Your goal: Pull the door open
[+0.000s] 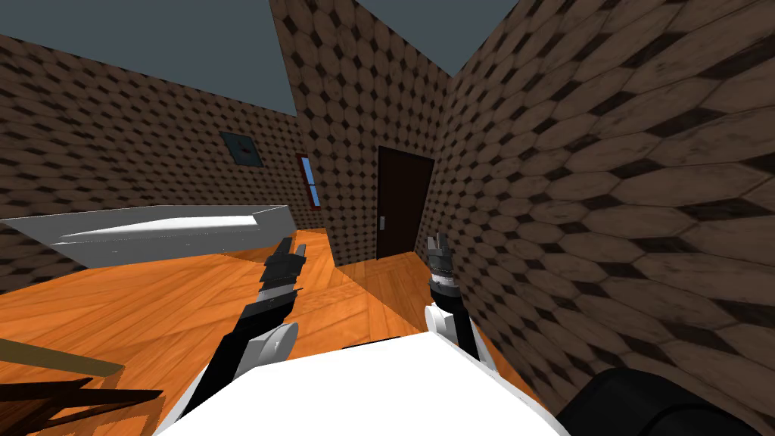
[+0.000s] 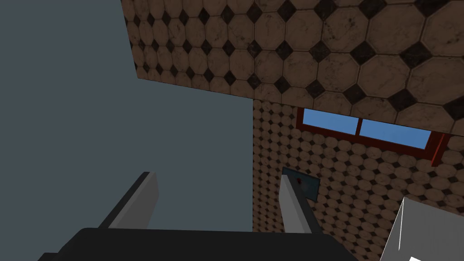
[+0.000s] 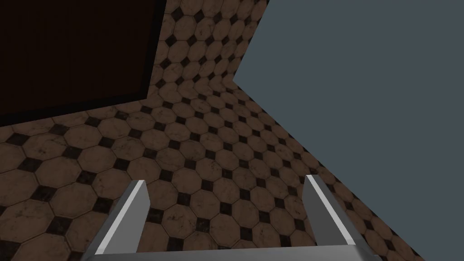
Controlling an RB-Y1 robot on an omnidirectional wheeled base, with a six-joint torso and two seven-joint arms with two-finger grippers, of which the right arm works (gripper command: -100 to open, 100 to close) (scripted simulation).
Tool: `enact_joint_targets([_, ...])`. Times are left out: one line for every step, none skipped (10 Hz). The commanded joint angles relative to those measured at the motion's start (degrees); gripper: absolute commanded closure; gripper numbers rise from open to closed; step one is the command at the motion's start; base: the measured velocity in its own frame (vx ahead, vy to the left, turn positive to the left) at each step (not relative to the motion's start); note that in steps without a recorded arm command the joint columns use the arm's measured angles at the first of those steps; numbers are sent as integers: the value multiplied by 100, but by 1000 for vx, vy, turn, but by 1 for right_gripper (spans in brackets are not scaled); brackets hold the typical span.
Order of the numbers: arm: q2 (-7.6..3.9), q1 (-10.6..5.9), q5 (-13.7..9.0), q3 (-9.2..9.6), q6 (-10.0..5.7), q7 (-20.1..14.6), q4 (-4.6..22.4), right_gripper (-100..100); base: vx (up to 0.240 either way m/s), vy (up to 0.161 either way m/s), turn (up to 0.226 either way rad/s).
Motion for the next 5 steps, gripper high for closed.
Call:
enact_joint_targets([-73, -66, -109, -26, 36, -173, 144, -100, 86, -7, 101])
enact_joint_targets([-111, -105, -172, -42, 57, -273, 228, -100, 164, -43, 150])
enact_joint_targets([-152, -151, -248, -60, 83, -394, 328, -100, 173, -48, 113])
enact_joint_targets([-175, -179, -294, -71, 98, -467, 388, -100, 134, -25, 70])
enact_joint_targets([-221, -235, -385, -93, 128, -612, 509, -100, 144, -13, 116])
